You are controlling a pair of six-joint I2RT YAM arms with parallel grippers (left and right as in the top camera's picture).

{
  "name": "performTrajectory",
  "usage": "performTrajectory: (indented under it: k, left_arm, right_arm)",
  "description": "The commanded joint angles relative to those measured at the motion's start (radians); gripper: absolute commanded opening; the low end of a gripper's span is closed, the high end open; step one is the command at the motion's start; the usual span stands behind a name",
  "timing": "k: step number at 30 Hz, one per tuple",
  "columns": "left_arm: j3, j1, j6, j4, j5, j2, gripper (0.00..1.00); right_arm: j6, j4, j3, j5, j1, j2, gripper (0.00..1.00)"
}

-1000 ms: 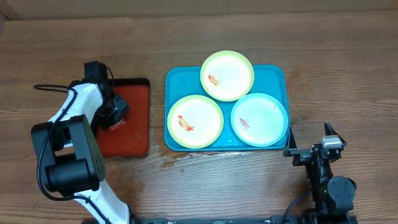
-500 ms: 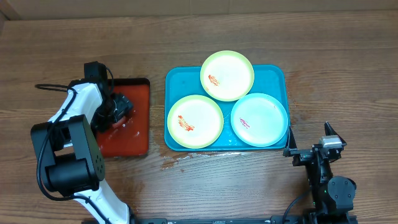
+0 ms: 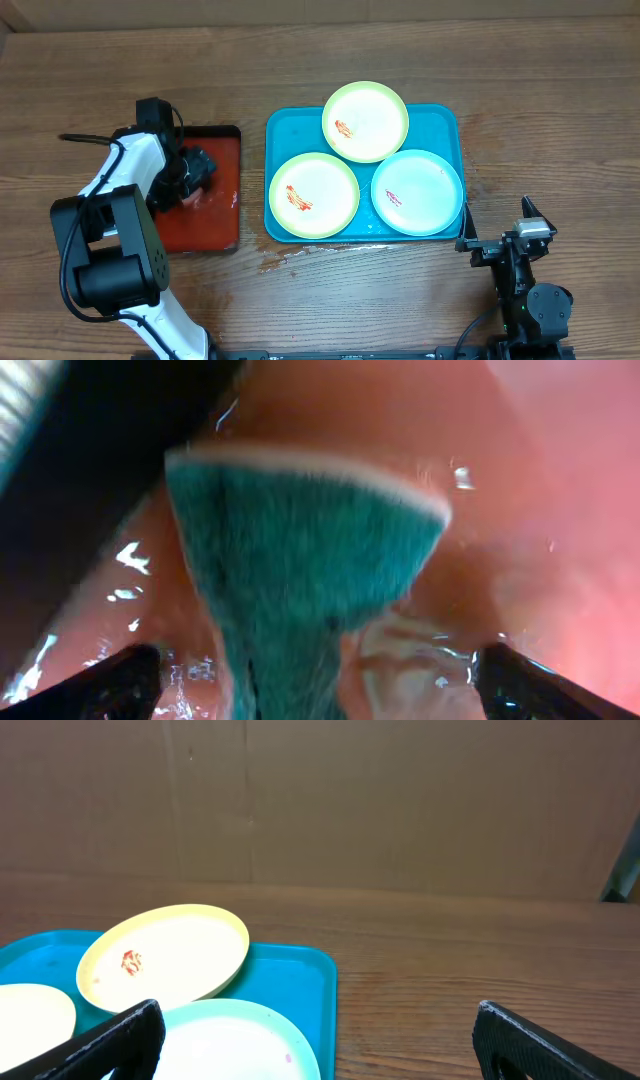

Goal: Clean dirty plates on tray and stack at the side
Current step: 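Grasp the green sponge with the left gripper and lift it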

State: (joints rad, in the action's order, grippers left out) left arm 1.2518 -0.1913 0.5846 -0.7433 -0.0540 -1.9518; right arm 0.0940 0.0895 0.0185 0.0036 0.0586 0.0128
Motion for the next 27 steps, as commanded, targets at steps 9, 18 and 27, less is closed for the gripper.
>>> performTrajectory:
  k: [9, 18, 27]
  left_arm:
    - [0.013, 0.002, -0.005, 0.129, -0.084, -0.023, 0.48]
    - [0.013, 0.002, -0.006, 0.095, -0.039, -0.023, 0.79]
    - [0.013, 0.002, -0.011, -0.017, 0.072, -0.023, 0.47]
  right_arm:
    - [0.004, -0.005, -0.010, -0.005, -0.006, -0.010, 1.00]
    - [0.004, -0.005, -0.010, -0.005, -0.006, -0.010, 1.00]
    - [0.004, -0.005, -0.010, -0.005, -0.006, -0.010, 1.00]
